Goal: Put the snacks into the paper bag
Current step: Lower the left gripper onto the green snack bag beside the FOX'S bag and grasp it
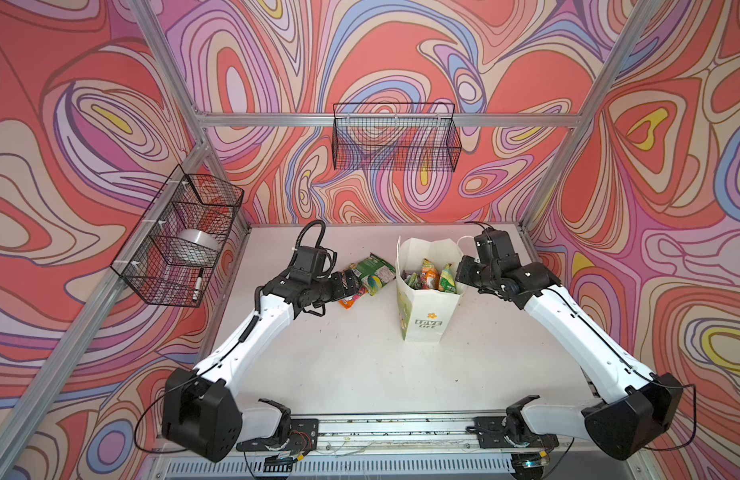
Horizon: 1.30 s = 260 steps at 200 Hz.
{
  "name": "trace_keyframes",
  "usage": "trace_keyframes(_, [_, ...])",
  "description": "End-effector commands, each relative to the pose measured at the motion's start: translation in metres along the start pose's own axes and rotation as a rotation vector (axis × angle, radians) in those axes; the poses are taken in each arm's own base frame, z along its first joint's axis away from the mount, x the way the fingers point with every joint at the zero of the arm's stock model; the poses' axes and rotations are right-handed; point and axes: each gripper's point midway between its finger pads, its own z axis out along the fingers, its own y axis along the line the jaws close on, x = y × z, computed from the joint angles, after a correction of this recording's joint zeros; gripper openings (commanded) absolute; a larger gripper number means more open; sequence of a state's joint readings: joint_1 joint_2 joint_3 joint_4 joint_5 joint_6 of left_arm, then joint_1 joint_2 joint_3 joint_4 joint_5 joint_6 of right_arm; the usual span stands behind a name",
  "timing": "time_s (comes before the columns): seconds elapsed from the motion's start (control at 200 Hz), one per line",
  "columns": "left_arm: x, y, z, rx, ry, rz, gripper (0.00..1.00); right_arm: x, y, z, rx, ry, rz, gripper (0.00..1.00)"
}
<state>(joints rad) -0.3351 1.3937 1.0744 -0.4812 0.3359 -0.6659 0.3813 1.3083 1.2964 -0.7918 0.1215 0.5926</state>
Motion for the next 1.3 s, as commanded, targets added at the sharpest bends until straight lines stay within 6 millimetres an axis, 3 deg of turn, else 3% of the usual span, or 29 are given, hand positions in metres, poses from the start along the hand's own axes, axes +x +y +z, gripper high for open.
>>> trace_keyframes(0.0, [-0.008, -0.017, 0.024, 0.109, 0.025, -0.074, 1.0, 0.002, 0.008, -0.001, -0.047, 0.0, -0.004, 0.0])
trace_keyframes(0.311, [-0.037, -0.003, 0.085, 0.027, 0.029, -0.194, 0.89, 0.006, 0.013, -0.001, -0.082, 0.01, 0.001, 0.0])
trace_keyframes(0.521, [-0.042, -0.011, 0.112, -0.032, 0.055, -0.174, 0.8, 0.007, 0.013, -0.001, -0.087, 0.011, -0.007, 0.0])
trace_keyframes(0.806, [-0.051, -0.004, 0.129, -0.134, 0.027, -0.2, 0.77, 0.008, 0.015, -0.001, -0.098, 0.014, -0.014, 0.0])
trace_keyframes(1.297, [-0.047, 0.008, 0.157, -0.233, 0.053, -0.184, 0.76, 0.01, 0.015, -0.002, -0.109, 0.017, -0.016, 0.0])
